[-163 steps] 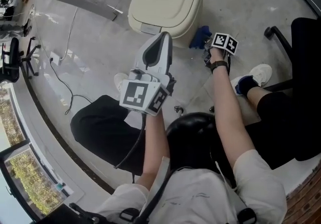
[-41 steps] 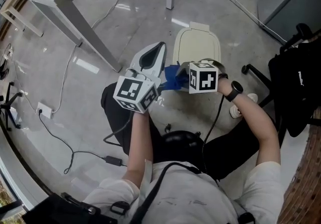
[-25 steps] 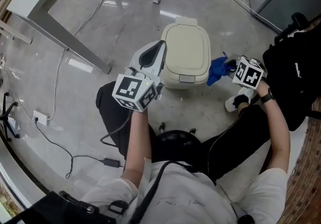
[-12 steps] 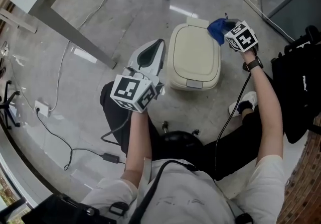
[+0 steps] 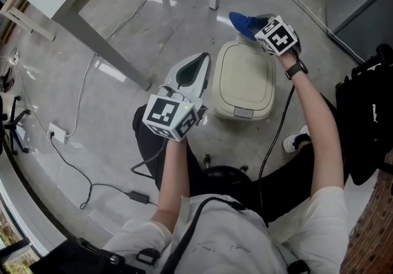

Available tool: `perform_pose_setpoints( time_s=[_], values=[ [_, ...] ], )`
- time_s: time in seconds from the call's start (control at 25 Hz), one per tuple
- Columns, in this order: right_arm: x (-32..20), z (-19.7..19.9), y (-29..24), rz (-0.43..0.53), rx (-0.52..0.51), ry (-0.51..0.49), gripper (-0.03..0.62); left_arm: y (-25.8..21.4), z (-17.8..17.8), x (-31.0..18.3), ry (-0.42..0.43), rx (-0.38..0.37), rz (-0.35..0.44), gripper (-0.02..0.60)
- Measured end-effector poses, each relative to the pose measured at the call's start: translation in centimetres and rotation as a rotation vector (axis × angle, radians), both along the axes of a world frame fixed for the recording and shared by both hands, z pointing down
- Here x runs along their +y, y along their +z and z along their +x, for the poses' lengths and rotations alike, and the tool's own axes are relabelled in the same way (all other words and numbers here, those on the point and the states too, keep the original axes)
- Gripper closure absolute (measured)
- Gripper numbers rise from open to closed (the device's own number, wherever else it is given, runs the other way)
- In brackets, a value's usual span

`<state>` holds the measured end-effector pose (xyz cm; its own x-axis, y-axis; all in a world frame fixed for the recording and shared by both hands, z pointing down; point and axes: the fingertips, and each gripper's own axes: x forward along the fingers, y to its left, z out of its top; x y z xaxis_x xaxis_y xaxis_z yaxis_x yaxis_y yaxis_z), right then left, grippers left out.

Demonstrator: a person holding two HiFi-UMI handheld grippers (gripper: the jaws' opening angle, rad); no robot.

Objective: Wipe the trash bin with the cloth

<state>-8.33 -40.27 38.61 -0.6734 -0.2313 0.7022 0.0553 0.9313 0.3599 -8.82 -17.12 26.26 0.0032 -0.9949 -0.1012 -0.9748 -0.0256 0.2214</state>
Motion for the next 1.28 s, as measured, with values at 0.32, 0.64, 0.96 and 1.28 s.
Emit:
perform_pose_setpoints(
  time_s=[0.32,0.64,0.96,1.28],
  values=[
    [4.2,3.4,6.2,-0.097,0.138,-0.045,0.539,-0.9,0.6,0.4,0.002,0.004,0.005,0.581],
    [9.8,6.7,5.1,-0.144,0.106,-0.092,0.533,-2.1,2.0,1.2,0.017,-0.005,0.023,0.581],
    [18.7,11.7,4.7,-0.193,0.143,-0.119,0.529,-2.3,4.8,2.4,0.075,-0.011,0.045,0.581],
    [24.8,16.2,5.4,-0.262,0.101,-0.067,0.530,-2.4,7.7,4.7,0.118,-0.018,0.028,0.581]
  ],
)
